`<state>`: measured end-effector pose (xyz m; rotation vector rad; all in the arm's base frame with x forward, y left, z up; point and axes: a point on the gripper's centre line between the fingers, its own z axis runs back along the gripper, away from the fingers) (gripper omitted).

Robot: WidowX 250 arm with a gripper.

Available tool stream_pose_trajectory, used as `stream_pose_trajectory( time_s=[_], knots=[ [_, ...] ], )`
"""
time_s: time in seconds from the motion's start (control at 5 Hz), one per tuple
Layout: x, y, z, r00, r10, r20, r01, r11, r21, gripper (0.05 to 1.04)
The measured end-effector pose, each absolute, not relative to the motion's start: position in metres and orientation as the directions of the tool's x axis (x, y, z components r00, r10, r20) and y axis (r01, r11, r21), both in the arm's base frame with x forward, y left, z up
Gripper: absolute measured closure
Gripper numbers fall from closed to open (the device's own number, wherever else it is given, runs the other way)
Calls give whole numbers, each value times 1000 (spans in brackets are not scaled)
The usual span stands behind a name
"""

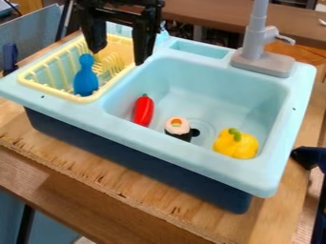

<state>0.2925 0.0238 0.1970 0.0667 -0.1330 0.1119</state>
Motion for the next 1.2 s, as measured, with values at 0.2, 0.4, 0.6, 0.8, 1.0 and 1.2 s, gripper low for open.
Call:
stream_pose_trajectory(
  time_s=[0.2,0.4,0.6,0.8,1.0,1.2],
  knots=[
    [294,22,187,988,105,110,-111,992,53,83],
    [304,-24,150,994,-32,109,31,1000,3,83],
    [302,-45,133,990,-45,136,46,999,-7,83],
    [299,-57,124,988,-41,150,47,998,-32,83],
    [300,-53,115,992,-15,126,16,1000,-1,83],
    [301,-46,114,994,5,110,-8,1000,27,83]
  ],
)
